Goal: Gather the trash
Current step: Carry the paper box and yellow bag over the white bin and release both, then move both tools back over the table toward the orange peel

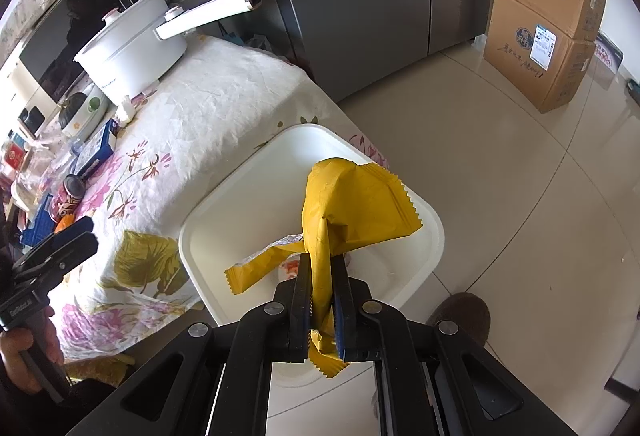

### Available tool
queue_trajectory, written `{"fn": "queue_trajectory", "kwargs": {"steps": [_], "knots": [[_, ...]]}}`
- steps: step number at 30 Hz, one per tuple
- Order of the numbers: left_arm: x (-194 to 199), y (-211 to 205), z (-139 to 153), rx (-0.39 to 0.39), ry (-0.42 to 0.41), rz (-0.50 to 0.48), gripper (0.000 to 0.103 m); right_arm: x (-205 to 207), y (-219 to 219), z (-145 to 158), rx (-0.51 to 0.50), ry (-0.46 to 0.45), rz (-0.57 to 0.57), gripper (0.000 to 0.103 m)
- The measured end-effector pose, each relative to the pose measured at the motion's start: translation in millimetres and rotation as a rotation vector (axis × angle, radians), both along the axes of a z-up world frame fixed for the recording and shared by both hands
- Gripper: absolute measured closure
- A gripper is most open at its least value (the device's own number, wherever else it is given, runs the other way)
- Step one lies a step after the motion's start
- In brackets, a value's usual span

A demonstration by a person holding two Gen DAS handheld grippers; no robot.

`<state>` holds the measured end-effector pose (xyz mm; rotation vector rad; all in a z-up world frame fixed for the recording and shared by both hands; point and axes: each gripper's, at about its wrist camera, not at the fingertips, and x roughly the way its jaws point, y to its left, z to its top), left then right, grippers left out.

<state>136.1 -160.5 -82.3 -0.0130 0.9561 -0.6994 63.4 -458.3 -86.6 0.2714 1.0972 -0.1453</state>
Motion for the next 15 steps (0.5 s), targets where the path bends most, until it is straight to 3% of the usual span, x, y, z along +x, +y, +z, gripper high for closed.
{"fn": "queue_trajectory", "kwargs": {"steps": [2,4,5,6,10,15], "knots": [[0,5,2,0.003,-0.002,0.015,0.021,2,1,0,0.002,0.003,-0.011,0.087],[0,12,4,0.006,-0.002,0.030,0.020,3,1,1,0.015,0.005,-0.029,0.070],[0,14,5,0.007,-0.003,0.036,0.019,3,1,3,0.021,-0.004,-0.041,0.054],[0,17,6,0.009,-0.003,0.043,0.019,3,1,5,0.025,-0.013,-0.049,0.044],[0,32,9,0.016,-0.006,0.069,0.017,7,10,14,0.028,-0.031,-0.030,0.041],[-1,52,16,0.032,-0.023,0.111,0.012,14,30,28,0.019,-0.059,0.010,0.030]]}}
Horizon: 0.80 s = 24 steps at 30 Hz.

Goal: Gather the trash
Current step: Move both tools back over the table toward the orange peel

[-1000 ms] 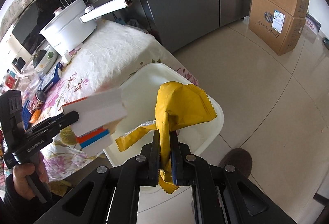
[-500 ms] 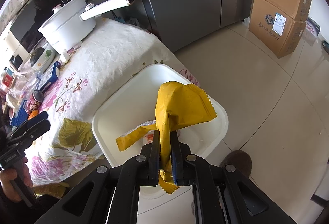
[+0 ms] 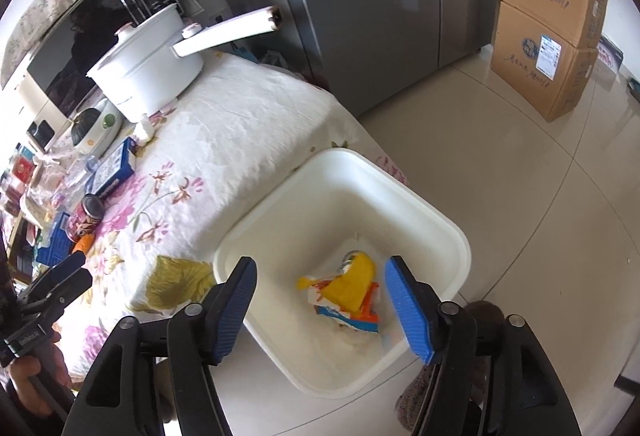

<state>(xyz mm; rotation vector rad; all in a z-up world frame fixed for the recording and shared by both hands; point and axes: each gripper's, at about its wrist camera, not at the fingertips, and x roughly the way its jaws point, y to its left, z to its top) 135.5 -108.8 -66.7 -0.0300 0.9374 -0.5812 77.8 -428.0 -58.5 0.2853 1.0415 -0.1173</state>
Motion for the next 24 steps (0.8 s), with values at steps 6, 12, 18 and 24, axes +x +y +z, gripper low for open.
{"fn": "queue_trajectory", "kwargs": {"steps": [6,12,18,24], "knots": [[-2,31,7,0.027,-0.011,0.078,0.001,12,41,17,-0.052,-0.039,0.077,0.019],[-4,66,10,0.070,-0.021,0.167,0.001,24,95,23,-0.129,-0.051,0.184,0.004],[-8,105,12,0.124,-0.034,0.254,0.001,31,145,19,-0.193,-0.060,0.286,0.000],[-14,149,11,0.145,-0.025,0.331,0.001,38,178,13,-0.219,-0.057,0.330,0.000]]}}
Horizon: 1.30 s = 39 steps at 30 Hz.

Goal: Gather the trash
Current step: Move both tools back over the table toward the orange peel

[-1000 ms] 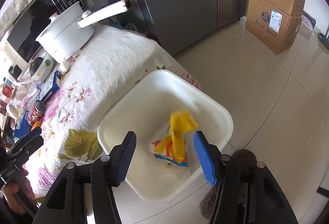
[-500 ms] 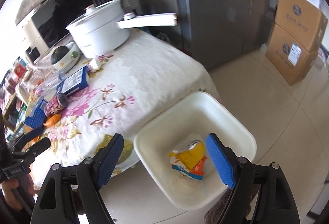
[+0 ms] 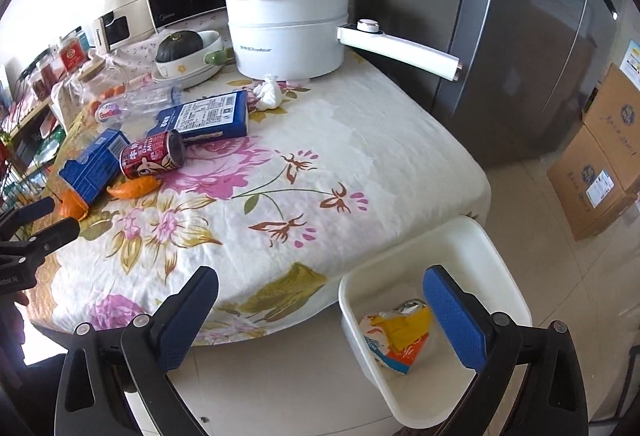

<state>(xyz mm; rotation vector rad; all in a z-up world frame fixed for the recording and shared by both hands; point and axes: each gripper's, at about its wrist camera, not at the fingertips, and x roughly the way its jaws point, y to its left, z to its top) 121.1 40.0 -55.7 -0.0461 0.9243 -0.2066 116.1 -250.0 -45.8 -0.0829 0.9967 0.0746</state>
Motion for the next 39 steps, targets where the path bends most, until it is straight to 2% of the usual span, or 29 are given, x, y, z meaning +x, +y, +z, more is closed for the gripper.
{"fn": "queue_trajectory", "kwargs": {"steps": [19,27,33,39], "knots": [[1,107,-21,-0.033,0.047,0.193,0.001,15,66,-26,-0.033,0.043,0.082,0.000],[11,125,-33,-0.001,0.046,0.207,0.001,31,95,-33,-0.006,0.046,0.100,0.000],[26,124,-42,0.022,0.053,0.183,0.001,42,117,-43,0.003,0.064,0.130,0.000],[43,124,-61,-0.057,0.116,0.164,0.001,51,128,-48,0.019,0.078,0.135,0.000]]}}
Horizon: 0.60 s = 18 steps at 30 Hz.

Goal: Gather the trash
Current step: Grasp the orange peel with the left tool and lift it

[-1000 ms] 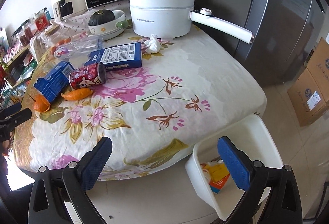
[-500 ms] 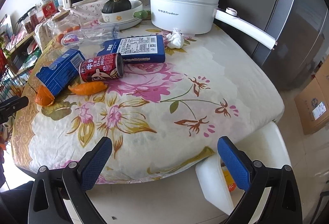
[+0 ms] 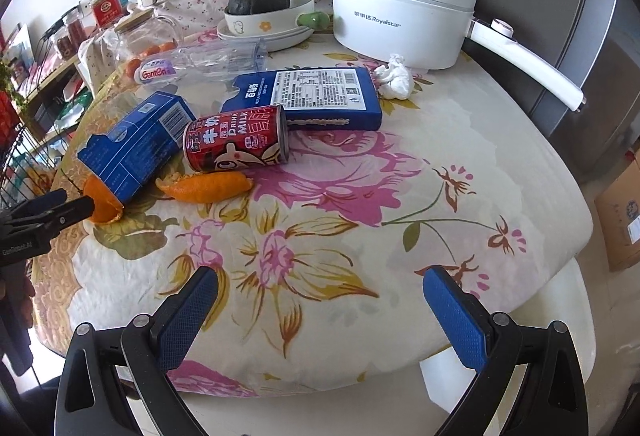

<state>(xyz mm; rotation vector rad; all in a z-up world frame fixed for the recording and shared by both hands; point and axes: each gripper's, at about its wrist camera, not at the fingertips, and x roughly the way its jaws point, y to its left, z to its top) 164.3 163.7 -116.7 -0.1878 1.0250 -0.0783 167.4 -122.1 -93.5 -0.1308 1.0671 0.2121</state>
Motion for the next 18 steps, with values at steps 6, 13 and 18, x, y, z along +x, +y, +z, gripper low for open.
{"fn": "queue_trajectory", "kwargs": {"steps": [6,13,18], "knots": [[8,4,-18,-0.018,0.037,0.033,0.005,5,7,-3,-0.003,0.007,0.012,0.000],[7,2,-14,-0.038,0.018,0.000,0.046,5,9,-13,-0.024,0.027,0.009,0.000],[5,1,-10,-0.069,0.025,-0.016,0.068,4,9,-18,-0.038,0.036,0.007,0.000]]}}
